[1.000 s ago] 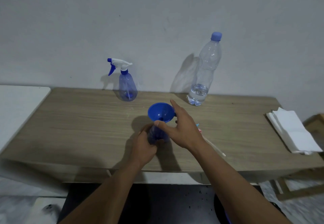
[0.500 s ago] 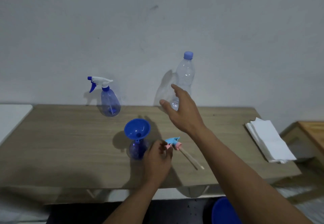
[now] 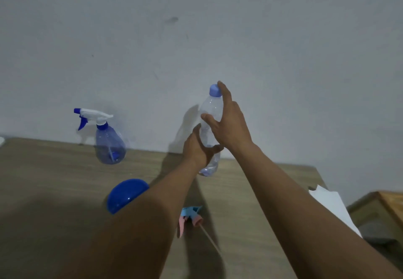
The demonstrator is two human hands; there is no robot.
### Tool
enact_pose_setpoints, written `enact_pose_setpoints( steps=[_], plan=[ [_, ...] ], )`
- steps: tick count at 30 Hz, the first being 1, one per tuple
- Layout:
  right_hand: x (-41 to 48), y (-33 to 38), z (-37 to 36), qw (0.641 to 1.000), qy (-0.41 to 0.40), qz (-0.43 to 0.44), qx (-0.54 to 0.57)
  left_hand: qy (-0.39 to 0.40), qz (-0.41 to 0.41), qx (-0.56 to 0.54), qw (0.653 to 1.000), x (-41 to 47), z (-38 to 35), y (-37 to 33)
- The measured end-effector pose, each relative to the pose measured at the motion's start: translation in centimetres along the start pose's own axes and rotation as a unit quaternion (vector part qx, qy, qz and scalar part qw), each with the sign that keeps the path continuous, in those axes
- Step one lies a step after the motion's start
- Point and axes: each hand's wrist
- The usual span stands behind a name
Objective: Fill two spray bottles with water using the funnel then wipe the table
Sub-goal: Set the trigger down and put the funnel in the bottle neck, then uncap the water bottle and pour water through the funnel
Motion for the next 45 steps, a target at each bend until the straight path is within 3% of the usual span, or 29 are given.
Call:
enact_pose_setpoints(
  steps=[7,10,26,33,45],
  plan=[
    [-0.2,-0.7,1.0,0.999,0.004,0.018,-0.031,0.007,-0.003,0.057,0.998,0.9,0.8,0.1],
    [-1.2,-0.7,2.3,0.999,0.008,0.011,-0.030,0.028,0.035,0.037,0.998,-0.4,0.5,-0.2],
    [-12.0,2.0,7.9,0.996,0.011,-0.064,0.065,0.277,0.082,0.038,0.956,-11.0,2.3,-1.3],
    [-14.0,4.3,8.1,0.994,0.027,-0.075,0.068,0.189,0.046,0.045,0.980,-13.6,1.8,-1.6],
    [-13.5,4.1,10.1,0.991,-0.042,-0.089,0.090,0.265,0.061,0.073,0.960,-13.4,3.1,-2.8]
  ],
)
Point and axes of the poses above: each hand's wrist, its own x-axis towards the middle knuckle, its own z-axis out of the back of the hand, y = z × x, and after that the axes turned 8 degrees about z, right-handed
